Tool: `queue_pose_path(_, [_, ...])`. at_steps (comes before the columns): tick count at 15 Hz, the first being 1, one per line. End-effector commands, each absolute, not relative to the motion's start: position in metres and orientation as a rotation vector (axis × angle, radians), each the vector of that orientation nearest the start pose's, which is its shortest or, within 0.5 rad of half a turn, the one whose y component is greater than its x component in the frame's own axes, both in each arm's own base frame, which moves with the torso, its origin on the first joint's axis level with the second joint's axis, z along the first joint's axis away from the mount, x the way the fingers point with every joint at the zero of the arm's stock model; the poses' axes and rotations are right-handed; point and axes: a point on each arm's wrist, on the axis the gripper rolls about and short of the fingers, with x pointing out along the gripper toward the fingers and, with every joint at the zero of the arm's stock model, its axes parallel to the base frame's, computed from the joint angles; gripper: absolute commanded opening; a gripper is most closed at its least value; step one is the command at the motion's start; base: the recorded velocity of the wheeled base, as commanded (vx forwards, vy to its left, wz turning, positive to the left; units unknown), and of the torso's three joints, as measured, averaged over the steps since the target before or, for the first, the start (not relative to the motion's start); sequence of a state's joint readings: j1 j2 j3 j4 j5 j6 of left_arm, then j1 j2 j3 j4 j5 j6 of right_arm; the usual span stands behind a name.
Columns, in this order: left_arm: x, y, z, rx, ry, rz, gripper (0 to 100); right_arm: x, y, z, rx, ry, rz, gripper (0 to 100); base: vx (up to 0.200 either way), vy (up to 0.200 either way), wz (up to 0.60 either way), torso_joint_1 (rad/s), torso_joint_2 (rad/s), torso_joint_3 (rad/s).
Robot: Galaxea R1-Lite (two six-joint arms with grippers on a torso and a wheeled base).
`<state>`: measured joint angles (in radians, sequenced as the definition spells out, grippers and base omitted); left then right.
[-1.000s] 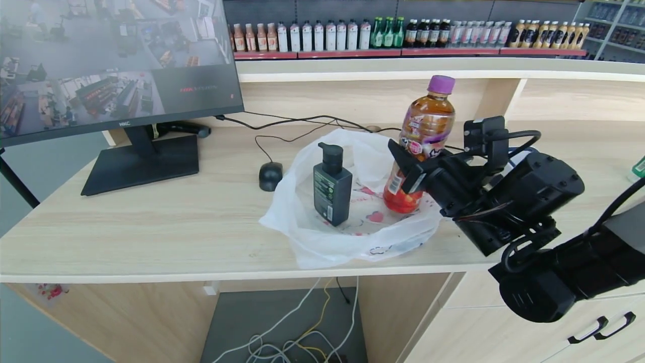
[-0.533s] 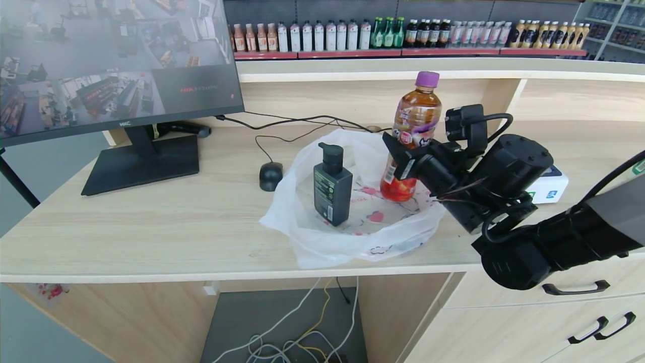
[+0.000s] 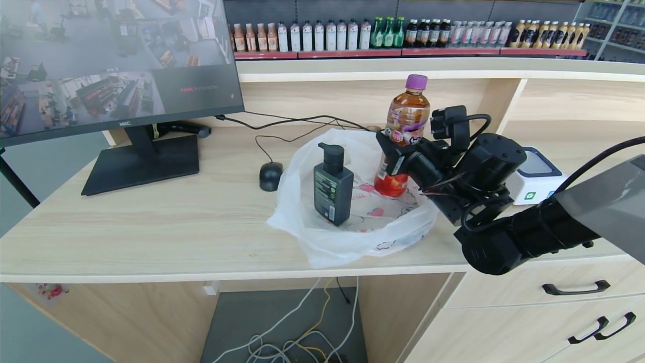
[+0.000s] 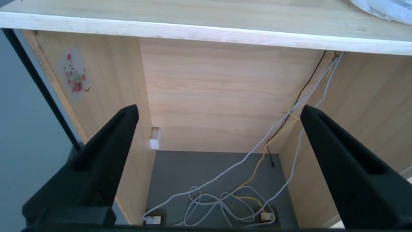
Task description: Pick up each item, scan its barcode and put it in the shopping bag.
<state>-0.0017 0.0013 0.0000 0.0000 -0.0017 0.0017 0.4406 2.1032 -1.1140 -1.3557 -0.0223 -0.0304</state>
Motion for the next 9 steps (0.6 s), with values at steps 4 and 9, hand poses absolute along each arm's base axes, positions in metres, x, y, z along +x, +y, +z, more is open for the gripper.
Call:
queue_pose_path(4, [-0.023, 0.0, 0.076, 0.002, 0.002, -0.003, 100, 0.369, 0.174, 0.185, 0.059, -0.349, 0.41, 0, 0.0, 0.0, 0.0, 0.0, 0.0, 0.0])
queue_pose_path(9, [-0.023, 0.0, 0.076, 0.002, 0.002, -0.003, 100, 0.366, 0.177, 0.177, 0.08, -0.316, 0.425, 0, 0.0, 0.0, 0.0, 0.0, 0.0, 0.0])
